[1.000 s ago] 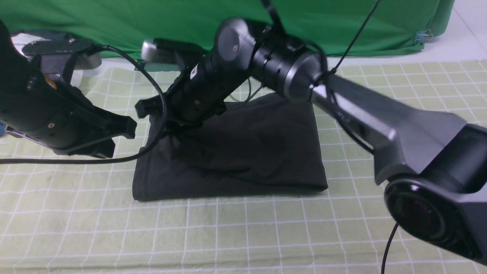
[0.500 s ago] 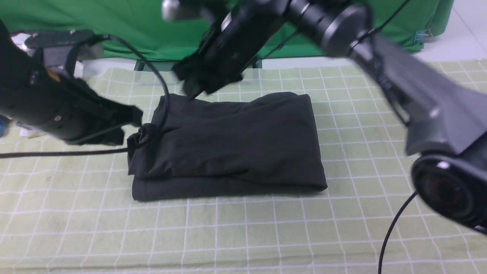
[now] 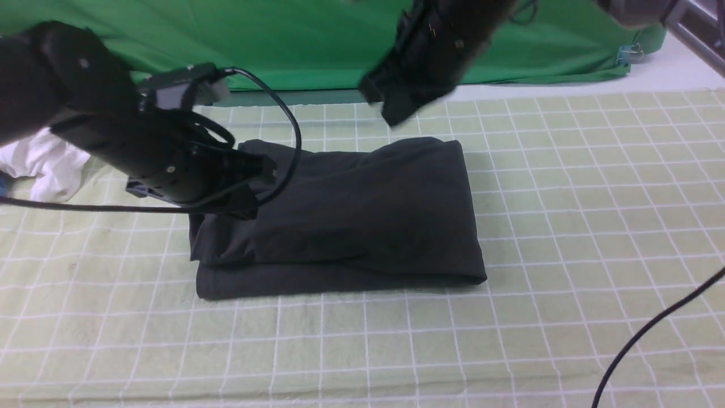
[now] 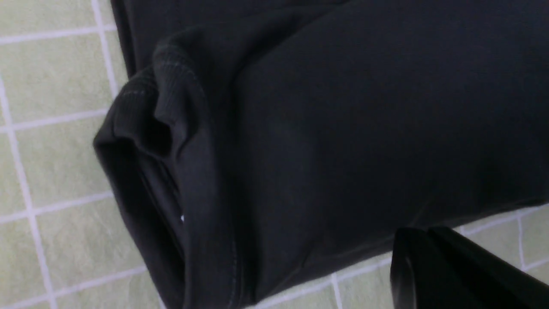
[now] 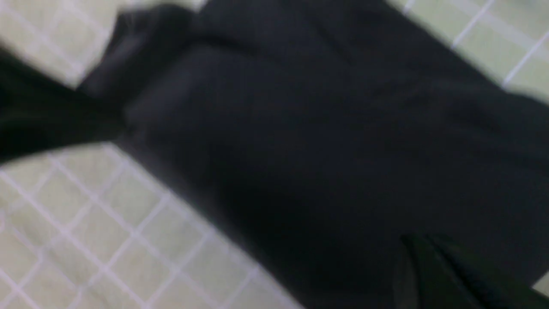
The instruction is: Fold a long-sleeved shirt over a green coffee tablecloth.
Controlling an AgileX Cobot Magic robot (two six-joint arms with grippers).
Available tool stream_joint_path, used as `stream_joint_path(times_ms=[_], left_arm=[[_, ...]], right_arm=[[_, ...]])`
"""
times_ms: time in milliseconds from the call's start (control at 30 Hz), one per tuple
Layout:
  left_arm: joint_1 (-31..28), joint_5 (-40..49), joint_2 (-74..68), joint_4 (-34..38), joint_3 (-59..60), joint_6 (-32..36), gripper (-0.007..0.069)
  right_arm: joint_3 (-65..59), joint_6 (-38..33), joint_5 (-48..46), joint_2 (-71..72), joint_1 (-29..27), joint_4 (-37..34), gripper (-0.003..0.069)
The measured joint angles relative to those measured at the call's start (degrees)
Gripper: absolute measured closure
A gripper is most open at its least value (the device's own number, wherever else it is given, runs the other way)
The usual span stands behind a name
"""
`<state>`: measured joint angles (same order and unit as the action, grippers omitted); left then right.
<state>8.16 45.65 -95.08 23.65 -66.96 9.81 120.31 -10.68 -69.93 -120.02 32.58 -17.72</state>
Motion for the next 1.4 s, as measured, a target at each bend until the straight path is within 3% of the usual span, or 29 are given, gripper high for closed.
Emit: stream_joint_path(times_ms=[133,300,733,900,1400], left_arm=[[0.0,-0.3,-4.1,-2.1,-0.6,-1.2,0.0613],[0.0,1.1,-6.9,-11.8,0.3,-9.8,0.0613],[-0.1,-0.2,-6.2,-14.3,5.1,-12.6,0.0613],[-0.1,2.5,2.6,-14.6,5.1,-12.5,0.0613],[-0.1,6.4,42.3,-14.4,5.7,-11.6,0.0613]], right_arm=[[-7.5,-0.3,1.1,-0.8,0.0,0.1,0.0658],[-13.6,-0.7,2.3,-3.2,0.4,0.1,0.0658],[-22.8,-1.5,3.3,-4.0,-0.2,0.6,0.0658],[-23.0,-1.7,3.3,3.4,-0.7,1.5,0.0658],[-23.2,-0.4,11.4,42.9,-1.0,7.0,0.0658]])
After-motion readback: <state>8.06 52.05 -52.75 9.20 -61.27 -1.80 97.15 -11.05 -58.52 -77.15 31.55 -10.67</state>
